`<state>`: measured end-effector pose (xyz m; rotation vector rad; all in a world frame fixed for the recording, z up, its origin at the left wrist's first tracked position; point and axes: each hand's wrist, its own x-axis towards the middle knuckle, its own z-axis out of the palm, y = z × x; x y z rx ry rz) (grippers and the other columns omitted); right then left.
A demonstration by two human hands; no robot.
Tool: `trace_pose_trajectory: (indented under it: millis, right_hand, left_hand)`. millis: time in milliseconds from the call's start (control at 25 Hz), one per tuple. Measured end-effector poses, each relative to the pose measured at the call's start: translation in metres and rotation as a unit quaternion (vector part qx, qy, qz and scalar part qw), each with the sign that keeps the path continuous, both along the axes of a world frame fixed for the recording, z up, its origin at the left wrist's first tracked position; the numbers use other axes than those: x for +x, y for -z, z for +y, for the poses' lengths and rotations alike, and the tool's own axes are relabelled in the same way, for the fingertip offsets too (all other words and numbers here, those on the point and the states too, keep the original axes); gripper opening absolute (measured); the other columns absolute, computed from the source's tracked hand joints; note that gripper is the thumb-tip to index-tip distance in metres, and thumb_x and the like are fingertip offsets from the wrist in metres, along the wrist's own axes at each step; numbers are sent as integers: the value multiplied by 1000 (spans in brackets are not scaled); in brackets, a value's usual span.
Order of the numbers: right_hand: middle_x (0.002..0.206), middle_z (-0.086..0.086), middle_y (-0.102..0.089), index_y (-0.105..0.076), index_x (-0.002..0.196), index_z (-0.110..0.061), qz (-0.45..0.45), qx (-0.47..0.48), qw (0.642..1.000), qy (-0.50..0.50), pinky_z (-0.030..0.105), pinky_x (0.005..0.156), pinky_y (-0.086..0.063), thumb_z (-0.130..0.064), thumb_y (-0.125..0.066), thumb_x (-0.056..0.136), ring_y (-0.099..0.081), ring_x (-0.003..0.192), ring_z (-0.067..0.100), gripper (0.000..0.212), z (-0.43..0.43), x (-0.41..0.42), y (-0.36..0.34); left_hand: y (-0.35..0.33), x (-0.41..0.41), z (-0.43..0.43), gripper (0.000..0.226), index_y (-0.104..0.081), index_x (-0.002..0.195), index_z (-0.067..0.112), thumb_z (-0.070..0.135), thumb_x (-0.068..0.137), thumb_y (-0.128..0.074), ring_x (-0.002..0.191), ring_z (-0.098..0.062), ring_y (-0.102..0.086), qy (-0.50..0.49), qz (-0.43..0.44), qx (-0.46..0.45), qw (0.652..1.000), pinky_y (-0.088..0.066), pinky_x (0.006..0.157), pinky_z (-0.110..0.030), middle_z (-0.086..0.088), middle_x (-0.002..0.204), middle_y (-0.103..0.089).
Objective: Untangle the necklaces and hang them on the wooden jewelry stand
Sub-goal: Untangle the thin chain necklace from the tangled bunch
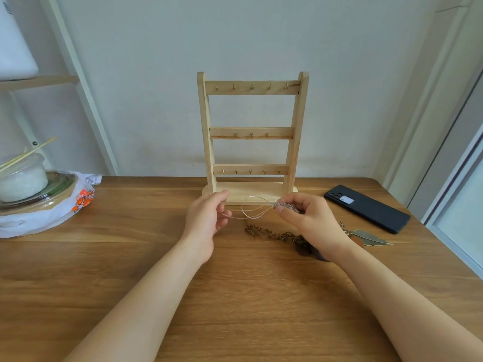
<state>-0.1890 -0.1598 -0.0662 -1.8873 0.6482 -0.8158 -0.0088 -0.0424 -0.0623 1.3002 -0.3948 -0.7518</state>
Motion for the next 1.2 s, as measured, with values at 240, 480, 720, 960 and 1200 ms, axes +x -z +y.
trace_pose_trajectory:
  millis: [240, 480, 720, 960, 1200]
  right_hand:
    - [81, 20, -69, -73, 92, -20, 19, -42, 999, -9, 31, 66, -48, -25, -71, 93, -54, 65, 15, 5, -2, 2, 5]
    - [79, 4, -72, -74, 93, -19, 48, -118, 992, -16, 38, 69, -55, -21, -70, 92, -66, 73, 19, 5, 2, 4, 4]
    - [82, 8, -72, -76, 96, -20, 48, -116, 991, -37, 42, 70, -53, -30, -73, 88, -65, 76, 26, 13, 6, 2, 2]
    - [79, 11, -71, -76, 90, -18, 47, -113, 992, -32, 42, 69, -52, -26, -72, 91, -64, 76, 32, 8, 5, 2, 1]
    - [60, -8, -59, -75, 84, -15, 68, -112, 989, -64, 21, 53, -39, -21, -71, 91, -46, 54, 7, 10, 8, 1, -3]
  left_hand:
    - [-2, -10, 5, 5, -70, 93, 22, 18, 91, -69, 93, -11, -60, -64, -292, -57, 953, -45, 77, -13, 9, 95, -68]
    - [8, -18, 4, 10, -77, 94, 32, 34, 85, -76, 107, 2, -53, 40, -562, -9, 826, -36, 90, -15, 23, 93, -71]
    - [9, -21, 4, 8, -77, 84, 33, 26, 84, -77, 92, -1, -59, 41, -547, 28, 836, -39, 74, -5, 21, 82, -69]
    - [10, -22, 5, 6, -76, 80, 29, 24, 84, -77, 84, -6, -63, 68, -520, 21, 851, -53, 76, -30, 16, 78, -71]
    - [9, -23, 4, 6, -76, 82, 29, 23, 84, -77, 85, -6, -64, 64, -517, 12, 854, -54, 75, -30, 18, 80, -71]
